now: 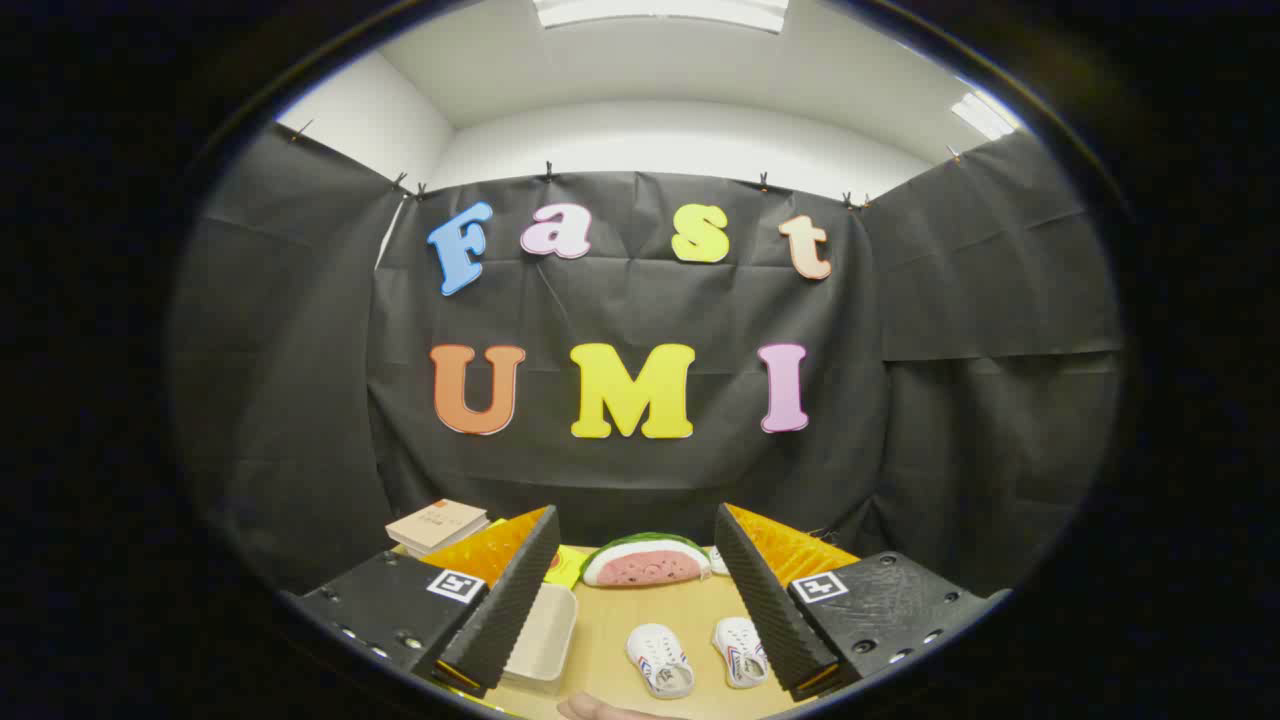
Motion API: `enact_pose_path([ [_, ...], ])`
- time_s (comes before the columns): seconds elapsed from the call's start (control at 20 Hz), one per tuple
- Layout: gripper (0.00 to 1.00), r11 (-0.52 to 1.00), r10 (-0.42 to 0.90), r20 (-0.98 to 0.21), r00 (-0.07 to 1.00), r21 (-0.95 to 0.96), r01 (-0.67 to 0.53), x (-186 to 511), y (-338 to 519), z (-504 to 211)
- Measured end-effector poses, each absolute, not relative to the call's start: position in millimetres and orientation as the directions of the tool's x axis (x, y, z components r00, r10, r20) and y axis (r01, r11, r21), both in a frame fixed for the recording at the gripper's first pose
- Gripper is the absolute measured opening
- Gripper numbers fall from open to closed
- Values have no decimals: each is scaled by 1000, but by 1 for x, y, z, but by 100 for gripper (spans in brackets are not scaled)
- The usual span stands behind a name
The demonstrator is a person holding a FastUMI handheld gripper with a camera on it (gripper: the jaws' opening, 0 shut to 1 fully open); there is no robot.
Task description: Open the storage box then place both shoes into the box .Put the left shoe in first, then the right shoe, with the right side of both shoes facing outward in a uniform manner.
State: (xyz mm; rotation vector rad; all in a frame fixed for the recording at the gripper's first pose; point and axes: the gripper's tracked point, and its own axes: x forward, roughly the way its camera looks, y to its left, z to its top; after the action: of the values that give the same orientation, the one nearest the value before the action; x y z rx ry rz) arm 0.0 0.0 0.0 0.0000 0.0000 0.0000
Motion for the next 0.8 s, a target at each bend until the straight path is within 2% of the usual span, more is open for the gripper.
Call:
enact_pose_path([
  [0.55,95,1000,6,-20,1000,-2,-6,-14,-6,-13],
  [0.8,95,999,49,4,999,-9,-49,-29,-10,-10],
])
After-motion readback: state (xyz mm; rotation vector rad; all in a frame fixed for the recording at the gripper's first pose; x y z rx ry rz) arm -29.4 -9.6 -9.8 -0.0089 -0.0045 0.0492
